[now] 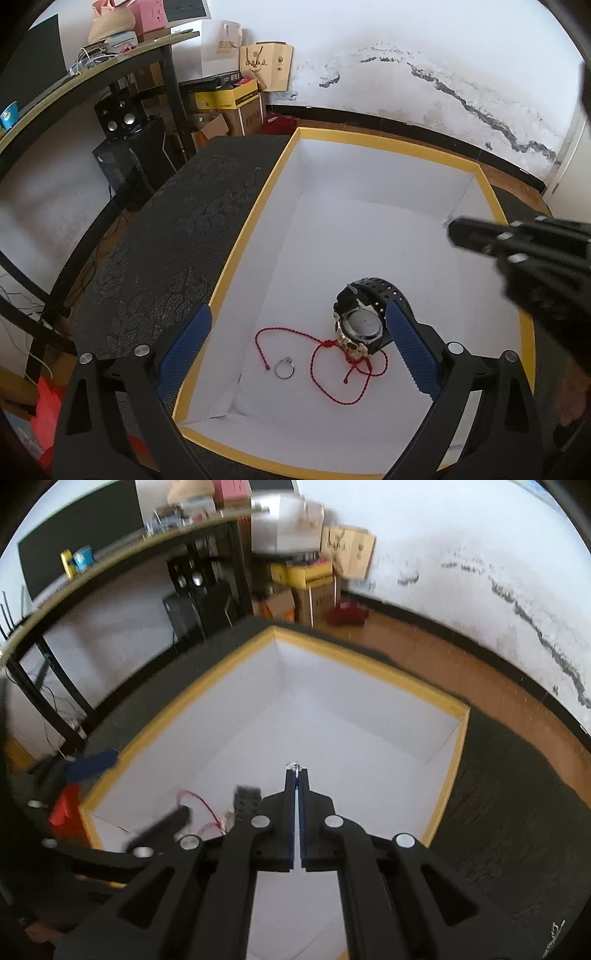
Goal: Organize jewelry
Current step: 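Lower the charm into the box and open the right tool, then move both tools back over the rug toward the remaining jewelry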
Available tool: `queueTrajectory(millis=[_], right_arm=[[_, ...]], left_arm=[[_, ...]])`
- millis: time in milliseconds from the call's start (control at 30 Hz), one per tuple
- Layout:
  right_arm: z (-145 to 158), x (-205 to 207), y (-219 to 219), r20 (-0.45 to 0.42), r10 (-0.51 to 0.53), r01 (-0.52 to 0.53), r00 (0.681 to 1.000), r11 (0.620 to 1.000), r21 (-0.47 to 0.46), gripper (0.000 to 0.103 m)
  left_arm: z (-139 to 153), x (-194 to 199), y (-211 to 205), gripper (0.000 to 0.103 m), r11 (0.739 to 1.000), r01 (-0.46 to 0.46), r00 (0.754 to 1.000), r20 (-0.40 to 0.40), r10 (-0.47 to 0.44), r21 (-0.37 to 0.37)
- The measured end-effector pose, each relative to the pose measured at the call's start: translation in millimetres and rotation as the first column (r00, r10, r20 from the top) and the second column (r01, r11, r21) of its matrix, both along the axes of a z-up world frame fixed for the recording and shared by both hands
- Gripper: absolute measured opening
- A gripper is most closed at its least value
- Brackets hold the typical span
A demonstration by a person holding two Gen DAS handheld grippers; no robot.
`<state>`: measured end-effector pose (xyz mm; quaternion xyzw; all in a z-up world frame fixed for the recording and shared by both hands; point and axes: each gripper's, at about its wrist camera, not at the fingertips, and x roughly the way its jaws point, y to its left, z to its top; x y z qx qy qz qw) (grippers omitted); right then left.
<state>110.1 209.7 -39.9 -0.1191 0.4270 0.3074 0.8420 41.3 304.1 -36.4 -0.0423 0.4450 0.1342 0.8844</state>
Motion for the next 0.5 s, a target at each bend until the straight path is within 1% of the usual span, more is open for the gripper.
queueTrajectory(millis=[67, 200, 267, 367, 433, 467, 500], right_arm=[[-13, 5, 3, -0.017, -0.005, 0.005, 1.000, 1.000, -0.024, 0.002], [-29, 11, 10, -0.054, -0.006, 0.004, 0.999, 0.999, -0.052, 0.002], [-32, 12, 12, -0.062, -0.010, 0.006, 0.998, 0.998, -0.058, 0.002], [-30, 12, 11, -0.047, -0.020, 0.018, 0.999, 0.999, -0.050, 0.002], [-30, 13, 11, -0.046, -0.023, 0.021, 0.999, 0.999, -0.046, 0.004], [-30, 14, 10, -0.050, -0.026, 0.024, 0.998, 0.999, -0.046, 0.017], [-30, 15, 10, -0.056, -0.027, 0.025, 0.998, 0.999, -0.044, 0.053]], left_arm=[[-1, -1, 1, 0.093, 1.000, 0.003, 1.000, -0.002, -0.003, 0.001], [0, -1, 3, 0.093, 1.000, -0.001, 1.000, 0.001, 0.001, 0.003], [-1, -2, 4, 0.093, 1.000, 0.000, 1.000, 0.002, 0.000, 0.002], [0, -2, 5, 0.093, 1.000, -0.002, 1.000, 0.003, 0.002, 0.002], [0, -2, 5, 0.093, 1.000, 0.000, 1.000, 0.003, 0.000, 0.001], [0, -2, 5, 0.093, 1.000, 0.000, 1.000, 0.003, 0.000, -0.001], [-1, -2, 5, 0.093, 1.000, 0.000, 1.000, 0.003, 0.000, 0.001]])
